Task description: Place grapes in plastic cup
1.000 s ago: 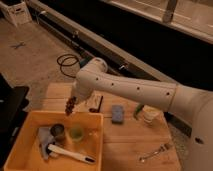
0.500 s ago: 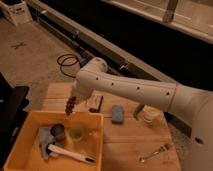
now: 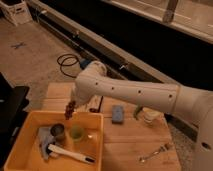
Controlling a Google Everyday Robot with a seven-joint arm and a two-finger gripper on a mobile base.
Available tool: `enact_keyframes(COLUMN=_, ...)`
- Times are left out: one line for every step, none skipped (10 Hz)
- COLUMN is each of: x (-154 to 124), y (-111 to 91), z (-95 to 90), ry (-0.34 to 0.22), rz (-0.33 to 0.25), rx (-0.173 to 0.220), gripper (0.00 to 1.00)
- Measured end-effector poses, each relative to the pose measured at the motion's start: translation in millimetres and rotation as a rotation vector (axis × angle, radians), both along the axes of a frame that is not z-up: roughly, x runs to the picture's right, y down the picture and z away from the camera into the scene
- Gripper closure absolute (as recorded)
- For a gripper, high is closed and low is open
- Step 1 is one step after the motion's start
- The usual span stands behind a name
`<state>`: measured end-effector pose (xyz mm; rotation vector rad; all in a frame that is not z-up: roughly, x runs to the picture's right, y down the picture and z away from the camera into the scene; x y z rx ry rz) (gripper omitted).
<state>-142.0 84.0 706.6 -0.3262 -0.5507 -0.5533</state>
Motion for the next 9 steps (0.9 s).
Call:
enact_keyframes(x=1.5, y=21.1, z=-14.9, ry=0.007, rz=0.013, rx=-0.016, gripper=1.0)
enact_keyframes(x=3.5, y=37.9, z=-26.3, ry=0.013, rz=0.027, rx=-0.033, gripper=1.0)
enact_keyframes(x=4.3, y=51.7, z=-33.5, ry=0.016, rz=0.038, rx=-0.05, gripper=1.0)
enact_keyframes(x=4.0, y=67.5, z=-39.1, ry=0.016, rz=0.055, rx=-0.076, gripper=1.0)
enact_keyframes(x=1.4, y=84.2, z=-38.6, ry=0.019, rz=0.063, rx=-0.114, gripper=1.0)
enact_keyframes(x=-0.9, y=96.4, z=-33.3, ry=0.027, rz=0.069, rx=-0.144, gripper=1.0)
enact_keyframes(x=-2.6, y=106.3, z=-25.3, ry=0.034, rz=0.077, rx=-0.169, gripper=1.0)
enact_keyframes(x=-1.6, y=109.4, z=-19.2, ry=0.044, rz=0.083, rx=-0.183, gripper=1.0)
enact_keyframes(x=0.3, y=111.1, z=-14.0, ry=0.055, rz=0.087, rx=-0.195, gripper=1.0)
